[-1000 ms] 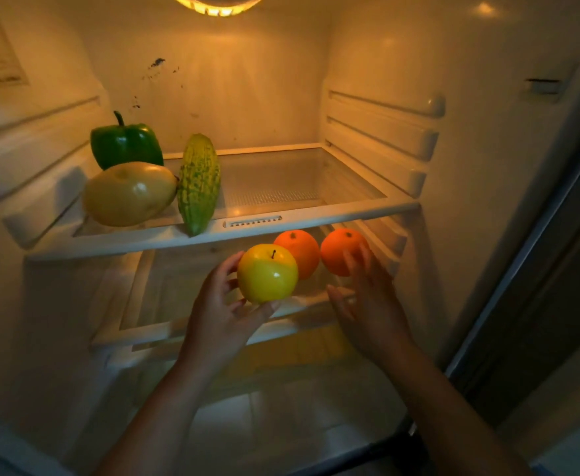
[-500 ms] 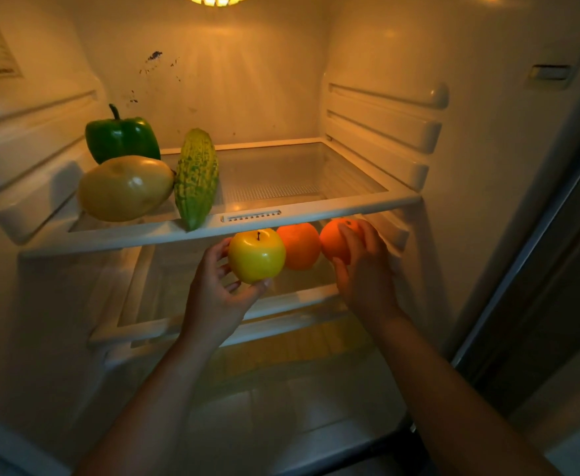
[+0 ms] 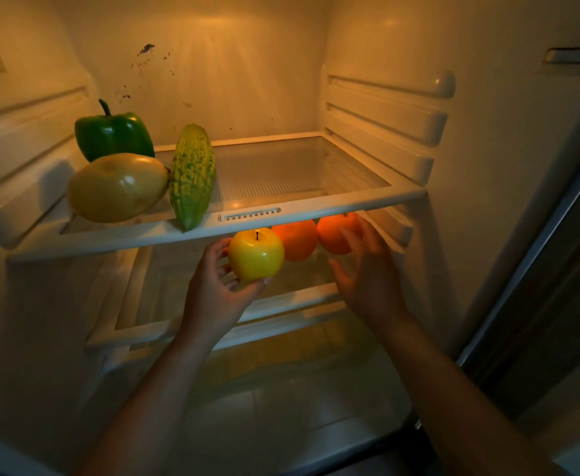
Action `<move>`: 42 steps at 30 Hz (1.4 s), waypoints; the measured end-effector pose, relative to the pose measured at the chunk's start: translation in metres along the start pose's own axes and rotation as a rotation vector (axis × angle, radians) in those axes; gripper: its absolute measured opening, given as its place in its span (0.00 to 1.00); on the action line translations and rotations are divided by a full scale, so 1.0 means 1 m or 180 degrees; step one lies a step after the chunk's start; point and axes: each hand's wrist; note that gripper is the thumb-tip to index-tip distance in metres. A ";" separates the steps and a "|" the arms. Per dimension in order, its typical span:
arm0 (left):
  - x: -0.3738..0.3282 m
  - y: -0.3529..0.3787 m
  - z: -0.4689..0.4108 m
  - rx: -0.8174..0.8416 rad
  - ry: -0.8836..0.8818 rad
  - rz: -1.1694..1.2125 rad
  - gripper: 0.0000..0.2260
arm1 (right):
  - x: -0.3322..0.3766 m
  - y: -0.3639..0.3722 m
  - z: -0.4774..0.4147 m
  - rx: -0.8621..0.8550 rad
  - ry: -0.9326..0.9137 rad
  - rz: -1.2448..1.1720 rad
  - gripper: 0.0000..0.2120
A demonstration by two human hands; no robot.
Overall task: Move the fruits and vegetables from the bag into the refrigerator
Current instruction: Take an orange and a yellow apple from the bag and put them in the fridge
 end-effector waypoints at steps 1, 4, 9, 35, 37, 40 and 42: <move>-0.001 -0.001 0.001 0.0032 0.0004 0.0023 0.32 | -0.001 -0.002 0.005 0.0008 -0.0032 -0.0002 0.28; -0.009 -0.001 0.007 0.0153 0.0026 0.0032 0.32 | -0.004 -0.002 0.018 -0.0001 0.0017 0.0001 0.27; -0.020 0.009 0.017 0.0245 0.0132 -0.0256 0.32 | 0.002 -0.003 0.024 0.0033 0.0230 -0.0092 0.26; -0.030 0.044 0.000 0.0346 0.0053 -0.0894 0.38 | -0.002 -0.023 0.026 0.0389 0.0426 -0.0189 0.24; -0.030 0.039 0.009 0.0211 0.0030 -0.0867 0.36 | -0.002 -0.022 0.034 0.0411 0.0402 -0.0243 0.23; -0.028 0.033 0.027 0.0079 0.0037 -0.0743 0.30 | -0.004 -0.021 0.051 0.0513 0.0369 -0.0182 0.22; -0.026 0.028 0.043 0.0045 0.0167 -0.0732 0.25 | -0.005 -0.020 0.066 0.0634 0.0287 -0.0055 0.23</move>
Point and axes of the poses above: each hand's wrist, its own z-axis away from the middle knuckle, its own y-axis out of the palm, x = y × z, and after that the axes turned 11 degrees about -z, right-handed
